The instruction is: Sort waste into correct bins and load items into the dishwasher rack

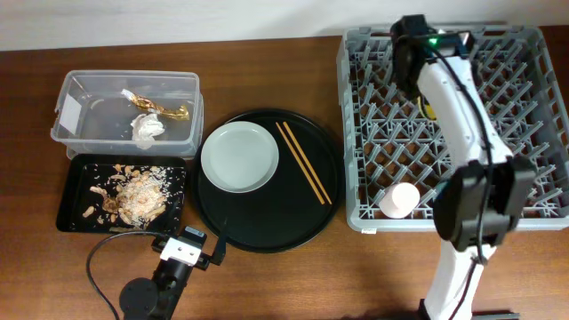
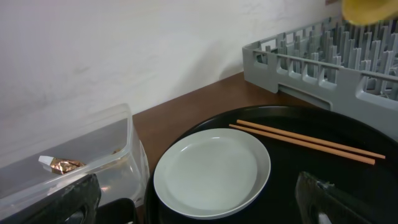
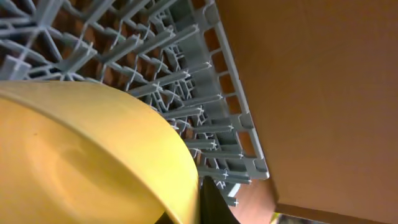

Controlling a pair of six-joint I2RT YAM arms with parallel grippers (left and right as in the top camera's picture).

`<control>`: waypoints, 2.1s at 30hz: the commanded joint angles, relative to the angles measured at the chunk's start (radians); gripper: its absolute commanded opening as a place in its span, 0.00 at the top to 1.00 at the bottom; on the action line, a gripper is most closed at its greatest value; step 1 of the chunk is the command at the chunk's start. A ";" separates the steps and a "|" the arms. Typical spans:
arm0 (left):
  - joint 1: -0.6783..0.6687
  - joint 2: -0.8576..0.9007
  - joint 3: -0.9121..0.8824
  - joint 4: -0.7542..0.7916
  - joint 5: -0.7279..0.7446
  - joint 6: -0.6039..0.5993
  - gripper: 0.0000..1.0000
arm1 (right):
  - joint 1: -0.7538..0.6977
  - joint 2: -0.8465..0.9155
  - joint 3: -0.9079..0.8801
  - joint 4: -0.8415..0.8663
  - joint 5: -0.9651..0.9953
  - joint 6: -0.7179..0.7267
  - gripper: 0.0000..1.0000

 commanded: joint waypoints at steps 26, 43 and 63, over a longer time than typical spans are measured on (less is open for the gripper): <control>0.007 -0.005 -0.008 0.002 0.001 0.015 0.00 | 0.041 0.093 -0.082 -0.038 0.139 0.064 0.96; 0.007 -0.004 -0.008 0.002 0.001 0.015 0.00 | 0.404 -0.105 0.080 -0.188 -1.187 -0.241 0.56; 0.007 -0.004 -0.008 0.002 0.001 0.015 0.00 | 0.434 -0.208 -0.549 0.335 -1.062 -0.251 0.96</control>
